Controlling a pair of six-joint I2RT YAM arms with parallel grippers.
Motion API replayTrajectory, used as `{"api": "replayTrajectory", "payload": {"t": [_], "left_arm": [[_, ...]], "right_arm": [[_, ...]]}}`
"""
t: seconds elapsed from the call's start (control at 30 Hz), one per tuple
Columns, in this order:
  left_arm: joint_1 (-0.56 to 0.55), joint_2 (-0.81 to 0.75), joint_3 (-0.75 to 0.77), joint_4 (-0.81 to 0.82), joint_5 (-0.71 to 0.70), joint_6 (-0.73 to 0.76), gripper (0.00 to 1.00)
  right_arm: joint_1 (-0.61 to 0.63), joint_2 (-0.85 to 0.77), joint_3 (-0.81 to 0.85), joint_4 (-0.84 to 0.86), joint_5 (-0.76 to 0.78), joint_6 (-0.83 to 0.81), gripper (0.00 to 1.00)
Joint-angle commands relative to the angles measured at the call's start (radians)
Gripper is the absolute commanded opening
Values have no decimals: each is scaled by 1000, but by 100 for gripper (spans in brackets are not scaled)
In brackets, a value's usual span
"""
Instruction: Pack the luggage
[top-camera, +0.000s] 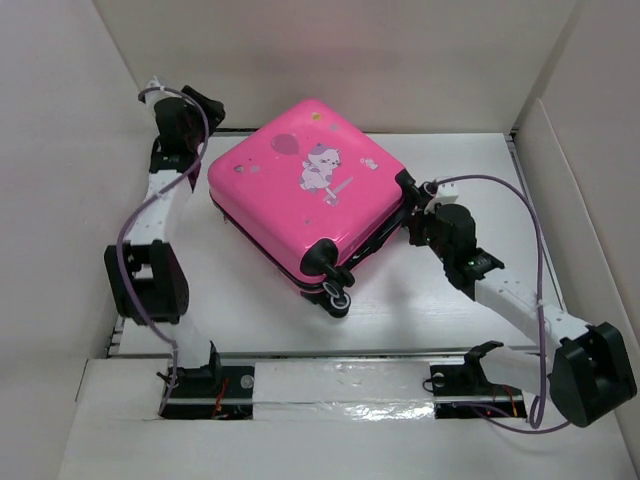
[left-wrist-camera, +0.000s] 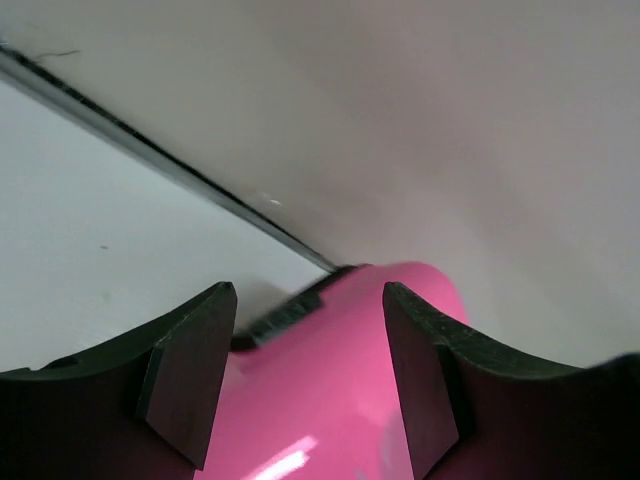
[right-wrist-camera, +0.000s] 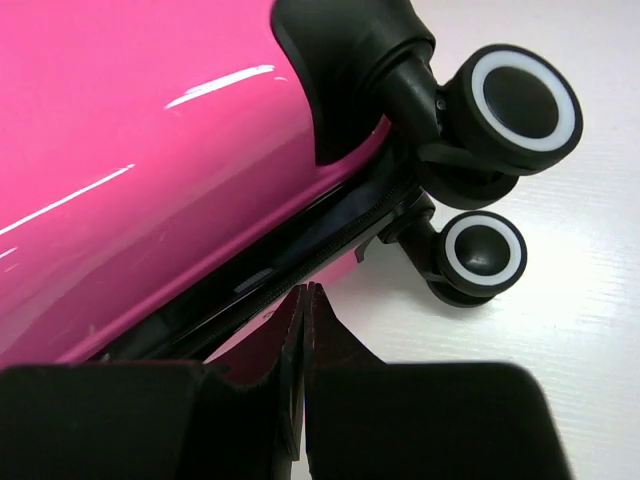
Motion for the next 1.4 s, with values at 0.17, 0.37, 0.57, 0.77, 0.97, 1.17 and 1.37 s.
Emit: {"api": "replayTrajectory", "payload": {"t": [0.17,0.37,0.57,0.77,0.97,1.17,1.37], "left_arm": [[172,461,572,-403,291,150,58],[172,604,657,-431,360,161,58],[106,578,420,-292,375,141,57],[97,322,-262,263,406,-121,54],[3,98,-617,406,270,-141,52],[-152,-185,-931,428,117,-138,52],[-325,-496,-1191,318,93,-106,50]], "right_arm": [[10,113,37,123,102,28,3],[-13,193,57,120,151,36,3],[-45,283,103,164,133,28,3],[-65,478,344,189,21,-85,4],[-53,656,675,109,-225,-156,7],[-3,883,1103,-199,-335,-253,14],[-3,1072,1445,-405,-461,-242,36]]}}
